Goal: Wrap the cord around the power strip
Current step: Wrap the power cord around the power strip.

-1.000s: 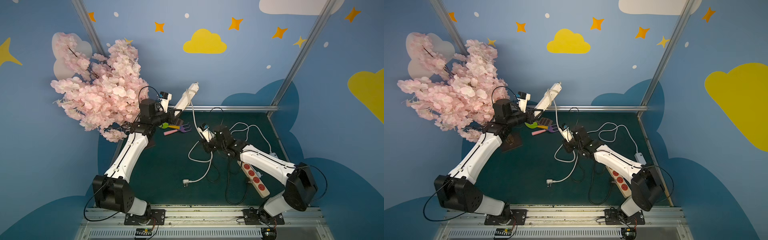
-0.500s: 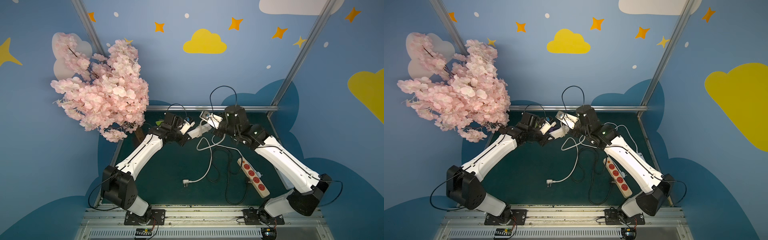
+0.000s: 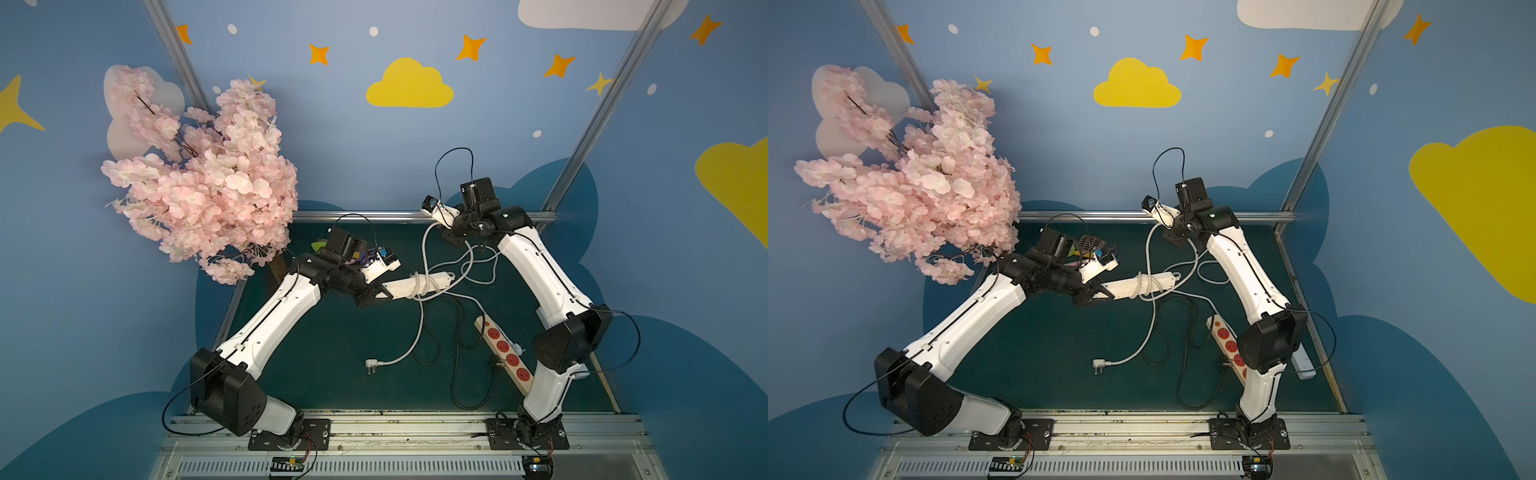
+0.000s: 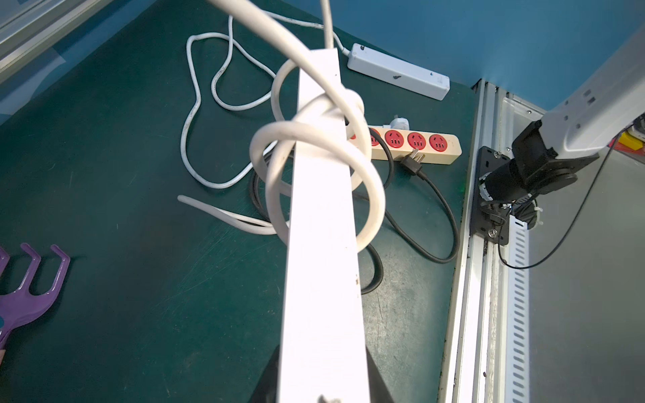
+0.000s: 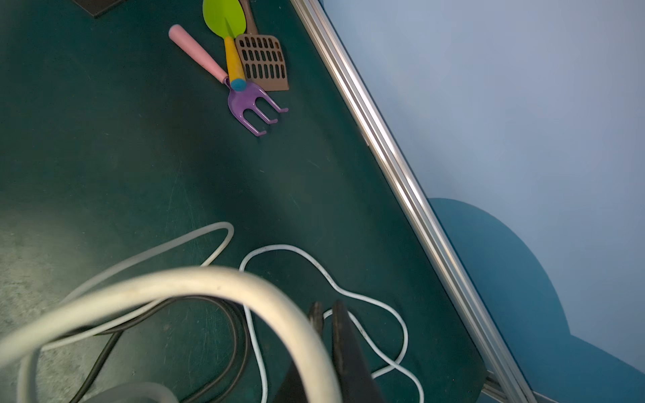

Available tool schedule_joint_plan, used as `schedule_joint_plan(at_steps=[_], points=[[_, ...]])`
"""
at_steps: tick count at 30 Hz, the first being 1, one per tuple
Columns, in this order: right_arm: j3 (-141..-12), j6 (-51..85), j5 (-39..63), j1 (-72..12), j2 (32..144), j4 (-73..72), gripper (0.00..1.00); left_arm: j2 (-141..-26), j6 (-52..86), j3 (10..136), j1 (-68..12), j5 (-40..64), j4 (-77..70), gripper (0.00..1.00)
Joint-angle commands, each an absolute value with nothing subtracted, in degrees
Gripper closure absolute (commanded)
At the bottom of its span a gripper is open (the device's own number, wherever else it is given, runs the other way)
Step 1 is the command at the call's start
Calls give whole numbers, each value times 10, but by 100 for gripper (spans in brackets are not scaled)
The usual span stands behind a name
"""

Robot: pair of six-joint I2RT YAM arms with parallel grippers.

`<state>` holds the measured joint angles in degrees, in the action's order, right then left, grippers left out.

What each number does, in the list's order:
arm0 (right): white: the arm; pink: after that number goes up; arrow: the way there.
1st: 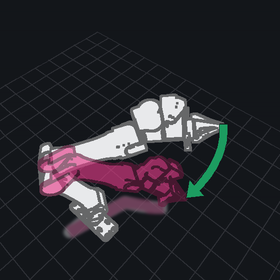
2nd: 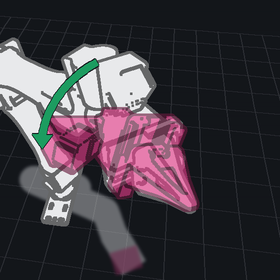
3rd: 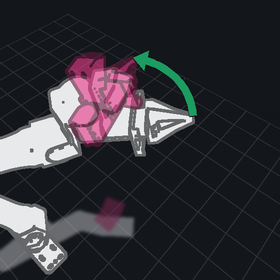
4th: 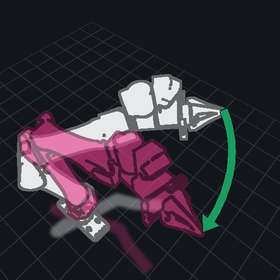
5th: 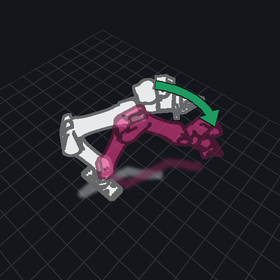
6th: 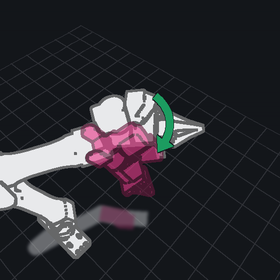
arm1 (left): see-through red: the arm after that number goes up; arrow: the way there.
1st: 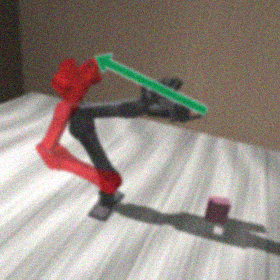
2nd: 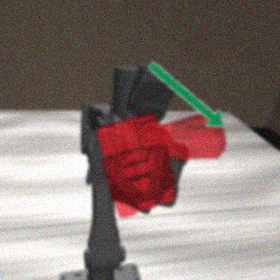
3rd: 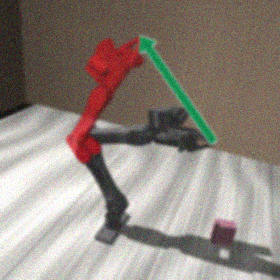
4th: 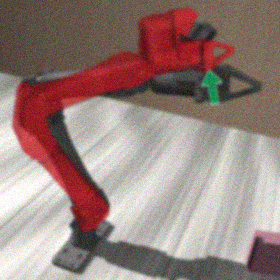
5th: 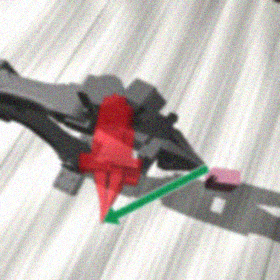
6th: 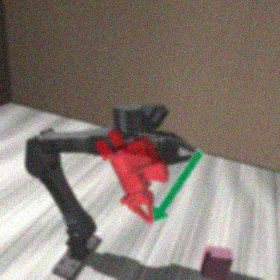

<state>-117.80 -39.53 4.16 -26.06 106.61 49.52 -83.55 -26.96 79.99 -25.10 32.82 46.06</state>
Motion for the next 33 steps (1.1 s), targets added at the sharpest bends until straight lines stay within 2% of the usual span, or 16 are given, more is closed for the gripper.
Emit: schedule_joint_plan(at_steps=[1, 5, 10, 14, 17, 21, 26, 33], points=[[-1196, -377, 55, -247, 1070, 489, 100, -812, -295, 828, -254, 425, 461, 97], [-1204, -360, 85, -229, 1085, 490, 100, -810, -291, 840, -251, 468, 463, 97], [-1192, -313, 230, -201, 1092, 471, 100, -786, -191, 796, -233, 623, 321, 98], [-1149, -259, 309, -173, 1089, 411, 84, -762, -2, 722, -217, 700, 66, 97], [-1082, -182, 341, -157, 1079, 311, 73, -761, 106, 687, -205, 691, -86, 98], [-1013, -62, 343, -161, 1083, 182, 62, -768, 175, 666, -204, 641, -184, 97], [-950, 57, 334, -161, 1102, 44, 56, -773, 236, 651, -205, 588, -263, 97], [-878, 157, 272, -162, 1122, -74, 49, -764, 247, 635, -206, 530, -274, 98]])
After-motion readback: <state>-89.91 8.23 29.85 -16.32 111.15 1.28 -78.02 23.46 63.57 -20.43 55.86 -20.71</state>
